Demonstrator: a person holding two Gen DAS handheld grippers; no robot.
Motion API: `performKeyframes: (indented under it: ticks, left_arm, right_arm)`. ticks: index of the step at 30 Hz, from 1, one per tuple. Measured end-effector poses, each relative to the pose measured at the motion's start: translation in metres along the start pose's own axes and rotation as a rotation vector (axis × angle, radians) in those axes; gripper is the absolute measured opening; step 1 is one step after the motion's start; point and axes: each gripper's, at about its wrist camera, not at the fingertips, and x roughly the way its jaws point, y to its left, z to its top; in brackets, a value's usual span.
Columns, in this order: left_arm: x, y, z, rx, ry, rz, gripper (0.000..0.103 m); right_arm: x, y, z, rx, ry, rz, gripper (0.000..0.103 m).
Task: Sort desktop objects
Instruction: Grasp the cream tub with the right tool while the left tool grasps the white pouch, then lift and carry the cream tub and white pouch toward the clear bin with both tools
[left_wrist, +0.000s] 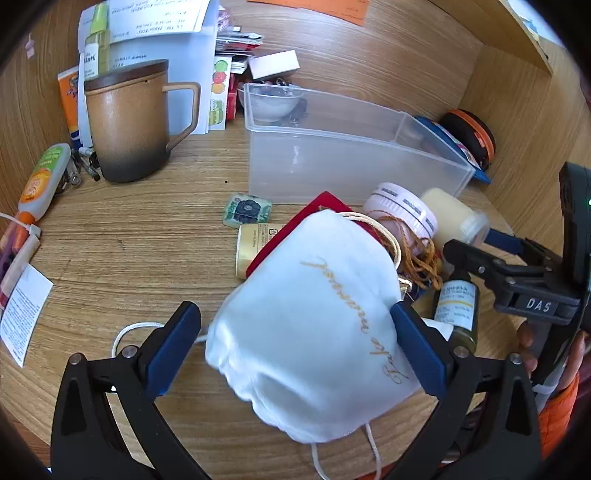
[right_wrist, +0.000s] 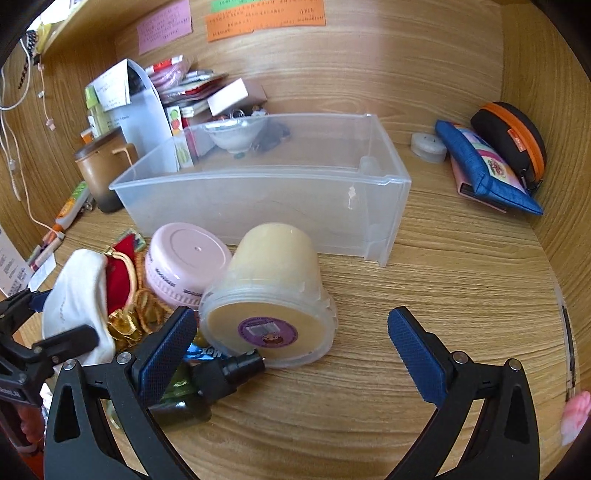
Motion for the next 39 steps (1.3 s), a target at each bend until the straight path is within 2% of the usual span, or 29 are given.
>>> performKeyframes:
  ticks: [4, 5, 6, 8, 11, 13, 14, 20, 28, 30, 39]
  left_arm:
    - [0.007, 0.003, 0.003, -0.012, 0.004, -0.015, 0.103]
    - [0.008, 0.004, 0.003, -0.015, 0.007, -0.027, 0.098]
    - [0.009, 0.005, 0.004, -0.018, 0.01, -0.044, 0.088]
    - [0.01, 0.004, 0.006, -0.012, 0.013, -0.07, 0.083]
    - [0.01, 0.001, 0.005, 0.006, 0.005, -0.07, 0.078]
    - [0.009, 0.001, 0.006, 0.006, 0.005, -0.082, 0.075]
    - [0.007, 0.001, 0.006, 0.005, 0.003, -0.086, 0.073]
    - [-0.004, -0.007, 0.006, 0.052, -0.031, -0.062, 0.061]
    - [-0.014, -0.009, 0.009, 0.044, -0.054, -0.063, 0.051]
    - [-0.018, -0.009, 0.012, 0.046, -0.068, -0.058, 0.04]
    - [-0.031, -0.009, 0.018, 0.034, -0.103, -0.029, 0.036]
  right_arm:
    - [0.006, -0.001, 0.003, 0.006, 0.015, 0.006, 0.097]
    - [0.007, -0.001, 0.003, 0.005, 0.02, 0.01, 0.096]
    - [0.009, -0.001, 0.004, 0.004, 0.026, 0.015, 0.095]
    - [0.011, -0.001, 0.006, 0.006, 0.036, 0.029, 0.092]
    - [0.015, 0.001, 0.008, 0.005, 0.046, 0.053, 0.082]
    - [0.016, 0.003, 0.009, 0.008, 0.047, 0.084, 0.067]
    - [0.017, 0.004, 0.01, 0.01, 0.047, 0.099, 0.068]
    - [0.015, 0.009, 0.01, 0.002, 0.018, 0.063, 0.067]
    - [-0.008, 0.003, 0.014, 0.023, -0.06, 0.055, 0.067]
    - [-0.012, 0.002, 0.015, 0.023, -0.074, 0.048, 0.067]
    - [-0.02, -0.009, 0.015, 0.065, -0.105, 0.073, 0.067]
